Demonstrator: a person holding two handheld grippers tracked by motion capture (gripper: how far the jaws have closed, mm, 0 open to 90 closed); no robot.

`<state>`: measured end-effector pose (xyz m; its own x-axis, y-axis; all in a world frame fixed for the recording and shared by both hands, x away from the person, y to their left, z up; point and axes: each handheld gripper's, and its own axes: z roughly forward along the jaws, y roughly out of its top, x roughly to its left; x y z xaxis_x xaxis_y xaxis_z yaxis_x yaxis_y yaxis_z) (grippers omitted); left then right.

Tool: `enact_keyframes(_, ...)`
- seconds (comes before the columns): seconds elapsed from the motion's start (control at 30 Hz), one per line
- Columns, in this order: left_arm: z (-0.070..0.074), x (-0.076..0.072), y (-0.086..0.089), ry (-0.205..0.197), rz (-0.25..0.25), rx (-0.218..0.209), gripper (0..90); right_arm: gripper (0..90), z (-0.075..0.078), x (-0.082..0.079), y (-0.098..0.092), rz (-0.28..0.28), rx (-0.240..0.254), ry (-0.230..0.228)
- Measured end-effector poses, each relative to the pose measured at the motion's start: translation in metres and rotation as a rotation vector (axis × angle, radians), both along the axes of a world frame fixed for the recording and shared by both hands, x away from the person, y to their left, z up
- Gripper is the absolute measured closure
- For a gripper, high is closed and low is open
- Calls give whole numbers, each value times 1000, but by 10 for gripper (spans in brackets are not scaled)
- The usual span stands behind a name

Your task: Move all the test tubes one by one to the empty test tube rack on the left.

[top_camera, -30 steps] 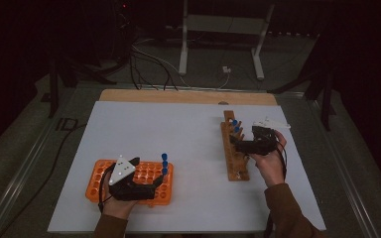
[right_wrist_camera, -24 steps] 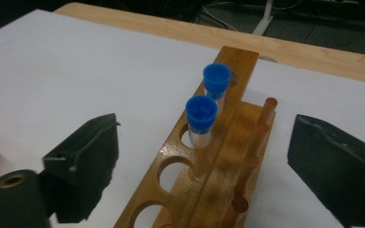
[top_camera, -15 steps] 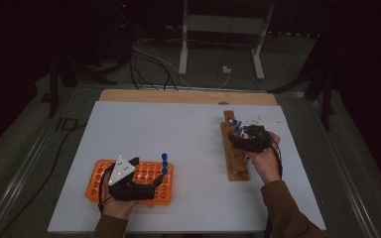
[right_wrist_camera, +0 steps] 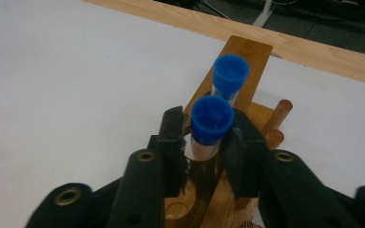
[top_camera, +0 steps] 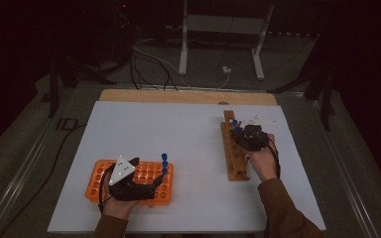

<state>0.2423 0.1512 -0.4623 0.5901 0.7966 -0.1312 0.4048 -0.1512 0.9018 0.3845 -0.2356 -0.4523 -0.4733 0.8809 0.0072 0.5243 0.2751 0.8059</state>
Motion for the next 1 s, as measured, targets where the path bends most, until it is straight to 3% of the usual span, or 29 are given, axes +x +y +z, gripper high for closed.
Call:
enact_keyframes(0.47,-1,0,-1,4,0,3,5,764,-1,1,6,-7,-32,-20)
enact_keyframes(1.0,-2,0,-2,10,-9,8,6,765,4,-1,4,-29,-18,-22)
